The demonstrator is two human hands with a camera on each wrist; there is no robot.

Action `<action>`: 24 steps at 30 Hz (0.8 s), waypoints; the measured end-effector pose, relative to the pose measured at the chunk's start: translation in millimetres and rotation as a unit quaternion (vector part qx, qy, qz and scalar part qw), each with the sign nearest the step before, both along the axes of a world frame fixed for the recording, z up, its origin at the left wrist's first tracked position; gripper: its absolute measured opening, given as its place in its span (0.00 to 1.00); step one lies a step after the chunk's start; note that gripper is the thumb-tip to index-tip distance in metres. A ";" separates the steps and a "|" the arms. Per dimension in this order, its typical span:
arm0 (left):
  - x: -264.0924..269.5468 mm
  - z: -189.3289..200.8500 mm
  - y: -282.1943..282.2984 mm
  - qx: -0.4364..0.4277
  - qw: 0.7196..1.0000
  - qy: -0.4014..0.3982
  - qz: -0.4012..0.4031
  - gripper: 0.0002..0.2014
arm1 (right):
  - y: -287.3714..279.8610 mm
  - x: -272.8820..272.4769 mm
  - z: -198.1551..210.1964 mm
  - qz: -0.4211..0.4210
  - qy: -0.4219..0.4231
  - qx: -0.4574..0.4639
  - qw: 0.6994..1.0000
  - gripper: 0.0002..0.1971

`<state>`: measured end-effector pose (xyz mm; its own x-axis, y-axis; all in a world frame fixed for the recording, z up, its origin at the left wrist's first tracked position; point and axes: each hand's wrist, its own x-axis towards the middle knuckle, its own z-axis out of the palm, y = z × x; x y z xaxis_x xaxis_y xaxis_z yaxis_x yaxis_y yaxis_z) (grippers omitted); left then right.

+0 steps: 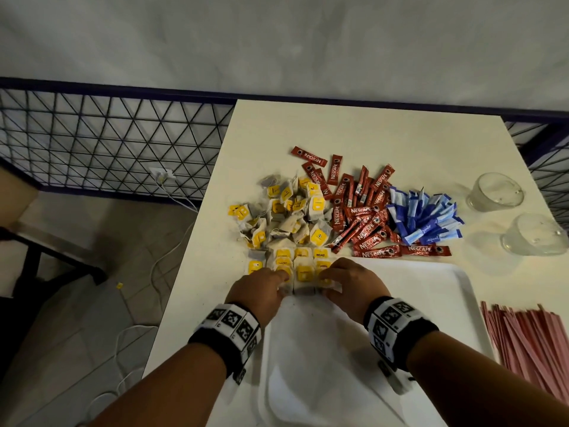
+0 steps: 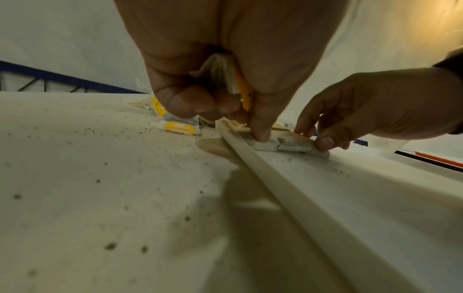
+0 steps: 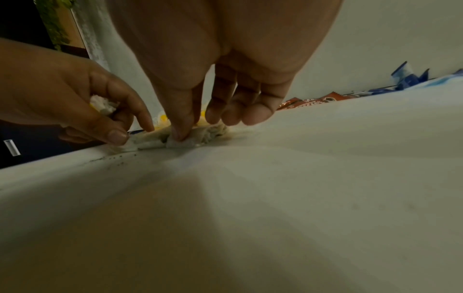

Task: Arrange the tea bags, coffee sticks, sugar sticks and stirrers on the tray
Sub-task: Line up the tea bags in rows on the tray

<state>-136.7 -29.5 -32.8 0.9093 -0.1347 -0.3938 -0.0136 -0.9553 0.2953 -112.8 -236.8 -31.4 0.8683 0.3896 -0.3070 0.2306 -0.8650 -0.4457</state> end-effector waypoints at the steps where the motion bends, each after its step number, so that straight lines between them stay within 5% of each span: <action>1: 0.7 -1.4 0.0 0.001 1.000 -0.003 0.001 0.20 | 0.2 0.3 -0.9 0.001 0.001 0.000 1.000 0.16; 5: 1.0 1.6 0.2 -0.005 1.000 -0.002 -0.003 0.18 | 0.2 0.5 -0.1 0.010 -0.006 0.008 1.000 0.14; 8: -0.3 16.5 -0.7 -0.158 0.980 -0.036 0.117 0.08 | -0.5 0.8 7.8 0.005 -0.033 0.037 0.999 0.14; 9: -2.0 22.7 -1.4 -0.268 0.940 -0.031 0.208 0.04 | -0.3 1.6 12.2 -0.004 -0.051 0.060 0.997 0.13; 10: -2.2 28.7 -3.2 -0.400 0.863 0.009 0.308 0.08 | 0.1 2.5 17.8 -0.010 -0.070 0.087 0.994 0.12; 12: -3.2 38.7 -7.3 -0.622 0.624 0.145 0.451 0.20 | 4.3 3.9 31.3 -0.003 -0.104 0.147 0.984 0.10; 13: -2.7 42.9 -7.9 -0.676 0.532 0.185 0.476 0.26 | 7.3 4.4 40.1 0.008 -0.121 0.174 0.977 0.09; 15: -2.1 46.1 -10.5 -0.723 0.451 0.206 0.481 0.34 | 12.7 3.7 56.0 0.032 -0.145 0.208 0.967 0.08; 18: -3.2 50.7 -20.0 -0.755 0.420 0.206 0.459 0.40 | 18.5 0.5 75.0 0.072 -0.155 0.221 0.960 0.10; 21: -3.9 60.9 -29.4 -0.769 0.424 0.200 0.434 0.42 | 23.5 -2.7 84.4 0.087 -0.153 0.210 0.962 0.12; 24: -3.9 69.4 -37.3 -0.770 0.435 0.193 0.425 0.40 | 27.4 -2.4 89.0 0.018 -0.118 0.173 0.978 0.18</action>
<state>-140.6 -66.8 36.7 0.7941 -0.1896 -0.5775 0.4864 0.7680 0.4167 -115.1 -209.4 57.6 0.8826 0.4668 0.0557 0.3904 -0.6618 -0.6400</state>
